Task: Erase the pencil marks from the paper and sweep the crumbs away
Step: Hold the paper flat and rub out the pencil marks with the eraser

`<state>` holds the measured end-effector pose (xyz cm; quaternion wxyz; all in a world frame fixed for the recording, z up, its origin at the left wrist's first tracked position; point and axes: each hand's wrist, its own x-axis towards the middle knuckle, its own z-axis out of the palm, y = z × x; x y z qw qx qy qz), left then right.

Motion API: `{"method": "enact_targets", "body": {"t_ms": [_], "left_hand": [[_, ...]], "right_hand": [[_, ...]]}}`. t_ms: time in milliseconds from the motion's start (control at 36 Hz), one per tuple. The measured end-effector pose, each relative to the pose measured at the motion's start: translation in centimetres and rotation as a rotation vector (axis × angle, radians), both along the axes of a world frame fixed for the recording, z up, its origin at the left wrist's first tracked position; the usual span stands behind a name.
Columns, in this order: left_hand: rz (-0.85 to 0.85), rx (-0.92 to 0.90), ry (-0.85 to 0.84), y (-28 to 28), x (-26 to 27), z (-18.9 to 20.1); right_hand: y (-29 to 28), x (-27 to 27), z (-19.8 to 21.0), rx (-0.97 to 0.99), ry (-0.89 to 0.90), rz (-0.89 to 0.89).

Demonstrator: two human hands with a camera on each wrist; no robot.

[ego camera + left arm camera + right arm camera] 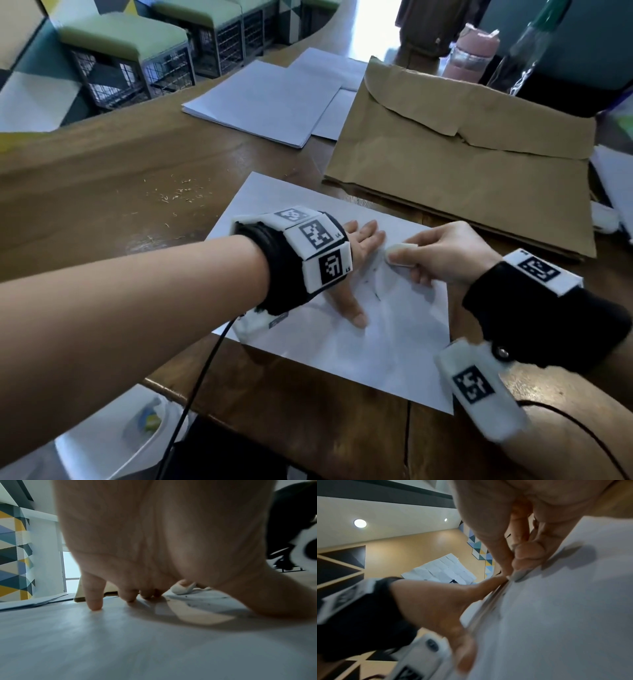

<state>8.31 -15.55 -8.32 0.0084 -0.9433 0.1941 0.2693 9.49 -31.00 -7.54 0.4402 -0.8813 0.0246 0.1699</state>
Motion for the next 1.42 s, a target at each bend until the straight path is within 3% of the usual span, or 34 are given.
{"method": "enact_targets", "body": {"t_ms": [83,194,333,389,528,750,833,944,1194,1361,1417], "left_hand": [[-0.002,0.019,-0.012,-0.2,-0.1,-0.1],[-0.001,0.024,-0.003,-0.3,0.0,-0.2],[-0.001,0.007,0.012,-0.1,0.1,-0.1],[0.002,0.004,0.003,-0.2,0.0,-0.1],[-0.011,0.029,-0.014,-0.2,0.0,-0.3],[-0.002,0.005,-0.006,-0.1,-0.2,0.2],[-0.003,0.027,-0.029,-0.4,-0.4,0.2],[0.006,0.018,-0.013,-0.4,-0.4,0.3],[-0.032,-0.003,0.018,1.0,0.4,1.7],[-0.052,0.007,0.028,1.3,0.5,1.3],[-0.059,0.023,0.034,1.3,0.6,1.2]], "right_hand": [[0.5,-1.7,-0.6,-0.014,-0.021,0.057],[0.8,-3.2,-0.5,-0.017,0.106,0.207],[-0.3,0.5,0.1,0.013,0.018,-0.021],[-0.1,0.1,-0.4,0.013,-0.019,-0.021],[1.1,-3.1,-1.3,0.000,0.050,0.183],[0.6,-0.2,-0.5,0.051,-0.034,-0.036],[1.3,-2.8,-1.0,0.009,-0.036,0.063],[1.5,-4.1,-0.6,0.018,0.100,0.210],[-0.1,0.5,-0.2,0.093,0.050,-0.079],[1.9,-3.7,-1.1,0.017,0.067,0.185],[1.8,-3.4,-0.7,0.002,0.117,0.193]]}}
